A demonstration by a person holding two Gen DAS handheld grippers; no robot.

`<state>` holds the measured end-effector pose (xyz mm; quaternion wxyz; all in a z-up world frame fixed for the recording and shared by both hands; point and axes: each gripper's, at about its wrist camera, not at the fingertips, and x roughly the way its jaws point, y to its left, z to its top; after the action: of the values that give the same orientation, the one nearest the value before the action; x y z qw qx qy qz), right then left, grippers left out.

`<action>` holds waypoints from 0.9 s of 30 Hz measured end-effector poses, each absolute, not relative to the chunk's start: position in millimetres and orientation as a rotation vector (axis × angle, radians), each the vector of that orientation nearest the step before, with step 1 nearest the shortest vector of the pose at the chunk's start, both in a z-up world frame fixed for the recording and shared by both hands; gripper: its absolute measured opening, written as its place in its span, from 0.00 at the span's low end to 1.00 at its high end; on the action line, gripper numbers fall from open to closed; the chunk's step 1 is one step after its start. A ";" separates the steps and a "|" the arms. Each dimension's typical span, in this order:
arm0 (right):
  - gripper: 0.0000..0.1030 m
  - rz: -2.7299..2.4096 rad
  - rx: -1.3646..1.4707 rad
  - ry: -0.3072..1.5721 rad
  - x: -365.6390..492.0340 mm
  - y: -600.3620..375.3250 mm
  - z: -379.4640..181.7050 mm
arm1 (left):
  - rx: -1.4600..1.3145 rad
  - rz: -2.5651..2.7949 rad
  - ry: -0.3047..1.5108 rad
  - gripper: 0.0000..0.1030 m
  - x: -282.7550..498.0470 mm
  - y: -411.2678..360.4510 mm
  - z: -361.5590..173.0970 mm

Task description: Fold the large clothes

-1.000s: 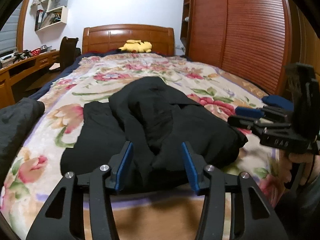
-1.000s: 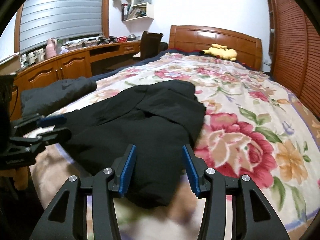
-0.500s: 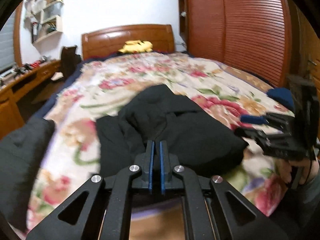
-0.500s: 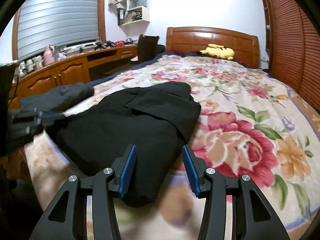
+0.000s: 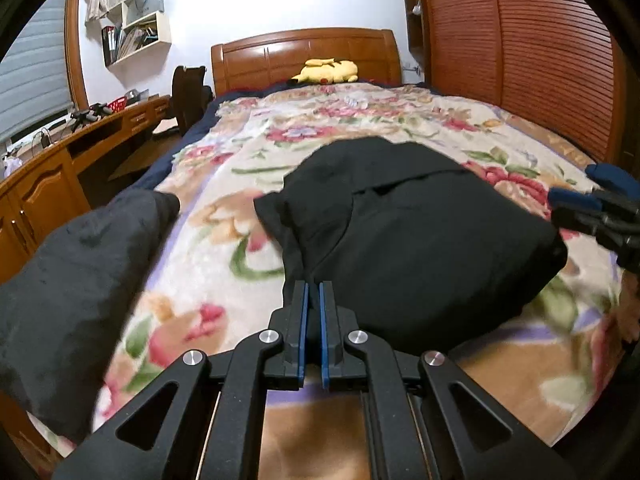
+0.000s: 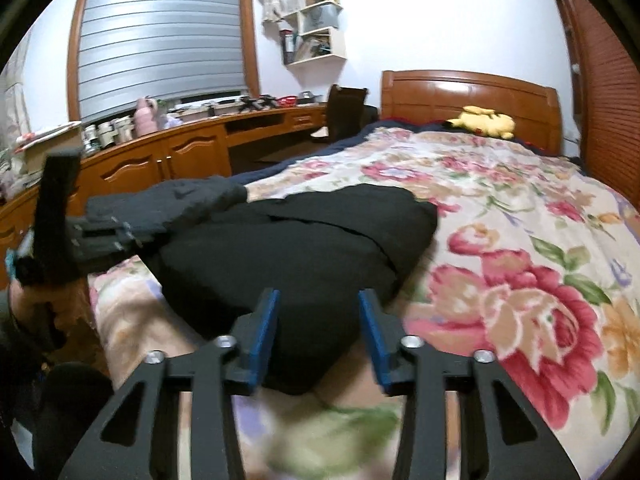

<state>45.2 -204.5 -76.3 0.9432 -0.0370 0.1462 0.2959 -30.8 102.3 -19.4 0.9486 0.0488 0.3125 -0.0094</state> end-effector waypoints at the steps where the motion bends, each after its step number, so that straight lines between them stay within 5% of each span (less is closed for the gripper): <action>1: 0.32 0.609 -0.085 0.292 46.7 -199.8 -75.7 | 0.097 -0.017 0.636 0.06 -29.7 102.0 -20.9; 18: 0.29 0.591 -0.229 0.442 95.2 -171.8 -105.2 | 0.098 -0.024 0.658 0.06 -26.7 100.6 -26.7; 23: 0.29 0.596 -0.205 0.426 87.2 -170.1 -107.6 | 0.098 -0.006 0.641 0.19 -40.3 104.2 -20.9; 27: 0.29 0.591 -0.207 0.421 84.1 -169.4 -111.2 | 0.077 -0.013 0.618 0.47 -56.5 109.0 -18.0</action>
<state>84.1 -169.4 -111.2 0.9297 -0.1008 0.2054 0.2885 -56.5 109.0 -18.0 0.9518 0.0378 0.3042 -0.0062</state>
